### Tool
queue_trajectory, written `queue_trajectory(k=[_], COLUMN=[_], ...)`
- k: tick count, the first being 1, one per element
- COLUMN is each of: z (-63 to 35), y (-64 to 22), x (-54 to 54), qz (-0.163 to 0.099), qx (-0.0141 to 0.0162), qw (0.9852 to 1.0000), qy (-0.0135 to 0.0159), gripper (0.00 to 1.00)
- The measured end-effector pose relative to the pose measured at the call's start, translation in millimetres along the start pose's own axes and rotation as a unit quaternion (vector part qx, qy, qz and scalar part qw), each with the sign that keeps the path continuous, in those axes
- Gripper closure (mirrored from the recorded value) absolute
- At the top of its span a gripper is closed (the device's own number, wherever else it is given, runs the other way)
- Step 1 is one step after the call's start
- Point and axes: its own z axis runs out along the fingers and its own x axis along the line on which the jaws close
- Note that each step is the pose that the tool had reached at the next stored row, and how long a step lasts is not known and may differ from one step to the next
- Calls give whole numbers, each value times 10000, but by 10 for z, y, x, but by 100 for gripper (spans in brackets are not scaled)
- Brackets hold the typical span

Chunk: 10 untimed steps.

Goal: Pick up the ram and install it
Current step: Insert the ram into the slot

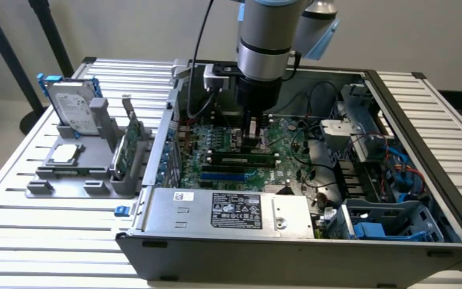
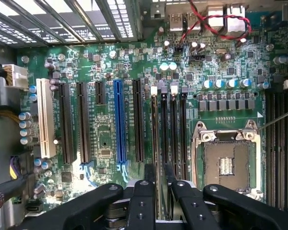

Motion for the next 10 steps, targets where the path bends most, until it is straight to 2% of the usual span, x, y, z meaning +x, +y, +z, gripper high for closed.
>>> queue_trajectory(k=[5, 6, 10], z=[-2, -2, -2], y=[0, 0, 0], x=[0, 0, 0], qz=[0, 0, 0], qx=[0, 0, 0], qw=[10000, 10000, 10000], qy=[-1, -1, -1], gripper=[80, 87, 89])
